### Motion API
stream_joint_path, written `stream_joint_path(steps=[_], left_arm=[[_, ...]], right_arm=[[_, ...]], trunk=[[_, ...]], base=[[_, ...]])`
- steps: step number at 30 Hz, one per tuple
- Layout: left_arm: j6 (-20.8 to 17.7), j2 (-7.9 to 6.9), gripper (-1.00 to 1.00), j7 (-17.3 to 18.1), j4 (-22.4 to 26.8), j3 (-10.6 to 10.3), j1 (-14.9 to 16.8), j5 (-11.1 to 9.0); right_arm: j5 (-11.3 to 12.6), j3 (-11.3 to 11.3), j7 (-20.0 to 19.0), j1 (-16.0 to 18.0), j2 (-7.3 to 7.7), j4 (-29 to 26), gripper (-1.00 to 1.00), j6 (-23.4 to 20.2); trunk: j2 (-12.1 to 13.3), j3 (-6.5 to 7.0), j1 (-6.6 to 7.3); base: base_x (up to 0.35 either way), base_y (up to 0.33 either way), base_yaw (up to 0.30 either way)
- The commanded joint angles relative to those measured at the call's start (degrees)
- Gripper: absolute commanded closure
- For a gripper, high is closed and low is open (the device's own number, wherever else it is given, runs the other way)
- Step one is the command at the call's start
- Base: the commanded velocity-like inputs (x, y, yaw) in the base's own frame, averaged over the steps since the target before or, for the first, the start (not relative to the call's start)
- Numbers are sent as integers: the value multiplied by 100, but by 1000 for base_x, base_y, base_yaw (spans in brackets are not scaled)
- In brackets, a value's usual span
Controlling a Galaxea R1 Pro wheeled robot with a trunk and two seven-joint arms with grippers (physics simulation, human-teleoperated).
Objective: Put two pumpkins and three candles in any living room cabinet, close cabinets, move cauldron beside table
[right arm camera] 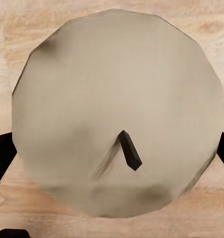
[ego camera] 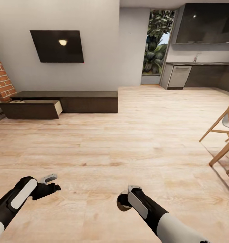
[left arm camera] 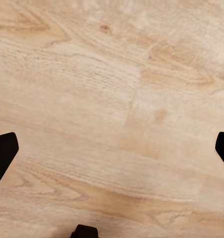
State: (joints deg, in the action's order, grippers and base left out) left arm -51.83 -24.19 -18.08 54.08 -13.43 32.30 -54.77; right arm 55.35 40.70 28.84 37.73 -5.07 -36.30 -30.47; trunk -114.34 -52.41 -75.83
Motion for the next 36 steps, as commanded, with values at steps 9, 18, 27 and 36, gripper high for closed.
stream_joint_path(steps=[9,18,27,36], left_arm=[[-2,-10,-100,-55,6,-24,4,-60],[-2,-12,-100,-55,6,-28,4,-60],[-2,-10,-100,-55,6,-28,4,-60],[-2,-12,-100,-55,6,-28,1,-60]], right_arm=[[46,25,51,7,2,-9,100,-3],[46,25,51,7,1,-9,100,-3],[46,25,51,7,4,-9,100,-3],[46,25,51,7,1,-9,100,-3]], trunk=[[-2,-5,-3],[-2,-5,-3],[-2,-5,-3],[-2,-5,-3]], base=[[330,0,3],[330,0,0],[330,0,0],[330,0,0]])
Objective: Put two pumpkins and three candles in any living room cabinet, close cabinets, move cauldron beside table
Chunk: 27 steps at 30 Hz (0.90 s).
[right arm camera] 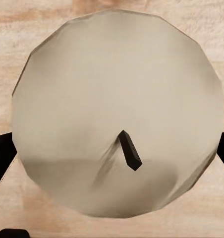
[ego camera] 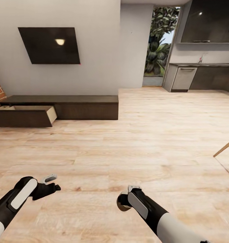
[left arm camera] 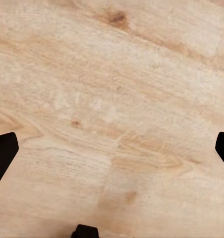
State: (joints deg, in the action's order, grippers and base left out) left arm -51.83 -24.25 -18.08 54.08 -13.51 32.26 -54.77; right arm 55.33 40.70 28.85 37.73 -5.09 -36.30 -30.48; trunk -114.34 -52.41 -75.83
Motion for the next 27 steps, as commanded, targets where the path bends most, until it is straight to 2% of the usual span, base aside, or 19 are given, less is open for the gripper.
stream_joint_path(steps=[1,27], left_arm=[[-3,-6,-100,-55,6,-20,6,-60],[-3,-3,-100,-55,6,-20,7,-60]], right_arm=[[48,25,51,7,5,-9,100,-2],[48,25,51,7,7,-9,100,-2]], trunk=[[-2,-5,-3],[-2,-5,-3]], base=[[330,0,0],[330,0,0]])
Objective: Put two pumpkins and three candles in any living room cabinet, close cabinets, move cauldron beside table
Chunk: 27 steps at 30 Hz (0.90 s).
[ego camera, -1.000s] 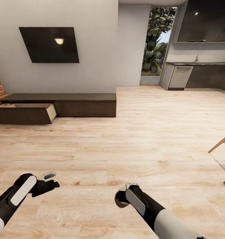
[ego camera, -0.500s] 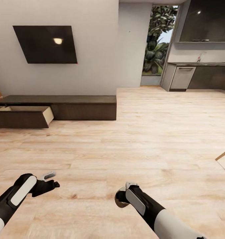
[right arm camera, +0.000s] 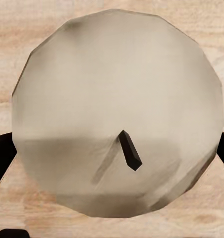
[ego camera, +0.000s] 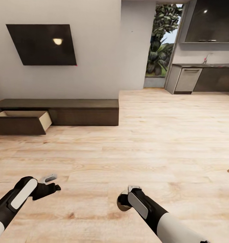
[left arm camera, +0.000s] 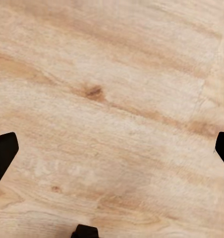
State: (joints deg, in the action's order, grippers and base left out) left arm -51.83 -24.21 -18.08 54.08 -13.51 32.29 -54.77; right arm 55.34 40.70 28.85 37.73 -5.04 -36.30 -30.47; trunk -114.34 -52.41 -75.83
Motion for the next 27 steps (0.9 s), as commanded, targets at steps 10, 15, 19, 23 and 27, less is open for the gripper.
stream_joint_path(steps=[10,15,19,23,27], left_arm=[[-3,-9,-100,-55,6,-20,6,-60],[-3,-11,-100,-55,6,-20,5,-60],[-3,-11,-100,-55,6,-20,6,-60],[-3,-7,-100,-55,6,-20,4,-60],[-3,-6,-100,-55,6,-20,6,-60]], right_arm=[[47,25,51,7,3,-9,100,-2],[47,25,51,7,3,-9,100,-3],[47,25,51,7,2,-9,100,-3],[47,25,51,7,3,-9,100,-1],[47,25,51,7,3,-9,100,4]], trunk=[[-2,-5,-3],[-2,-5,-3],[-2,-5,-3],[-2,-5,-3],[-2,-5,-3]], base=[[330,0,0],[330,0,0],[330,0,0],[330,0,0],[330,0,0]])
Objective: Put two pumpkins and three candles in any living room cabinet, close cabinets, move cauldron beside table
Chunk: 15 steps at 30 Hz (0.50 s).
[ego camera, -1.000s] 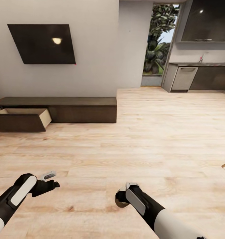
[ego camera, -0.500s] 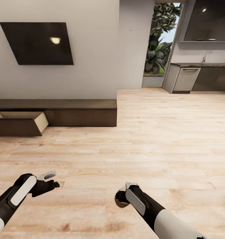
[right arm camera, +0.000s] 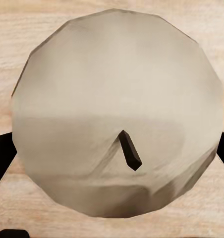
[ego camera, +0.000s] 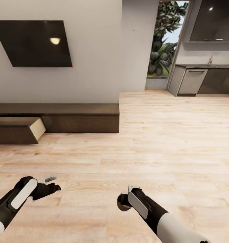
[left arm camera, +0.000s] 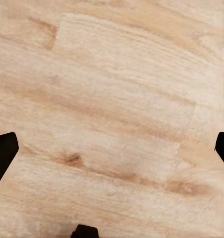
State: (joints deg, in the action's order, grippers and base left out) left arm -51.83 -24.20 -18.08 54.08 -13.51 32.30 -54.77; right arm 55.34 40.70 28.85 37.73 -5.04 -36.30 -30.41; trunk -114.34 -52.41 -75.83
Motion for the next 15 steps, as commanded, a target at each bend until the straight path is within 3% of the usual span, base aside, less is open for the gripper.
stream_joint_path(steps=[1,15], left_arm=[[-3,-6,-100,-55,6,-20,4,-60],[-3,-6,-100,-55,6,-18,4,-60]], right_arm=[[47,25,51,7,3,-9,100,-3],[47,25,51,7,3,-9,100,-8]], trunk=[[-2,-5,-3],[-2,-5,-3]], base=[[330,0,0],[309,0,43]])
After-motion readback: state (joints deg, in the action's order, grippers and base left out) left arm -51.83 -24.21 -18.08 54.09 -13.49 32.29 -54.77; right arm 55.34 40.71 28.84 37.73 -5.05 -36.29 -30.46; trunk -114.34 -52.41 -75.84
